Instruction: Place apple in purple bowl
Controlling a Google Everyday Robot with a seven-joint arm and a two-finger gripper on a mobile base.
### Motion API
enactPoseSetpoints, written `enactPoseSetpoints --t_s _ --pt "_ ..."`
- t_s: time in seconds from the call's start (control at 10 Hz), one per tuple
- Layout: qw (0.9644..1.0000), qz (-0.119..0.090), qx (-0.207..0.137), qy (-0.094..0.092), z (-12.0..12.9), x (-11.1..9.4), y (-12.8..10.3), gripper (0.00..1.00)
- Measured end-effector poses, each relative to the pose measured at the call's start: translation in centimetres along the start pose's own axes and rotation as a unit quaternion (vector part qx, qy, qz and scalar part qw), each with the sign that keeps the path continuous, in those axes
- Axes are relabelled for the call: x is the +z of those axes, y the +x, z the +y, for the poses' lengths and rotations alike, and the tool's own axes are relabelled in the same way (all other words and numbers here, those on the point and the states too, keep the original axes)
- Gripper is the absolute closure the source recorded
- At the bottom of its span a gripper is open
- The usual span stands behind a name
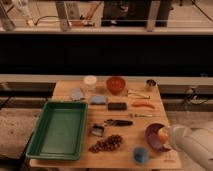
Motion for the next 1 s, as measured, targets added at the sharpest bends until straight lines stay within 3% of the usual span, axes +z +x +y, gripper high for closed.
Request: enactPoseSetpoints --t_s 0.2,0.7,0.9,1.0 --pt "0.9999 0.003 -0.002 -0.010 -0.7 0.6 0.1 0.82" --pt "0.9998 0.002 -0.019 0.011 -2.2 -0.2 -2.1 0.31" --pt "0.9991 -0.002 -0.037 0.019 -3.3 -0.3 -4.1 0.20" --pt "0.9986 -0.004 -0.047 0.022 -3.9 -0.3 -5.0 0.20"
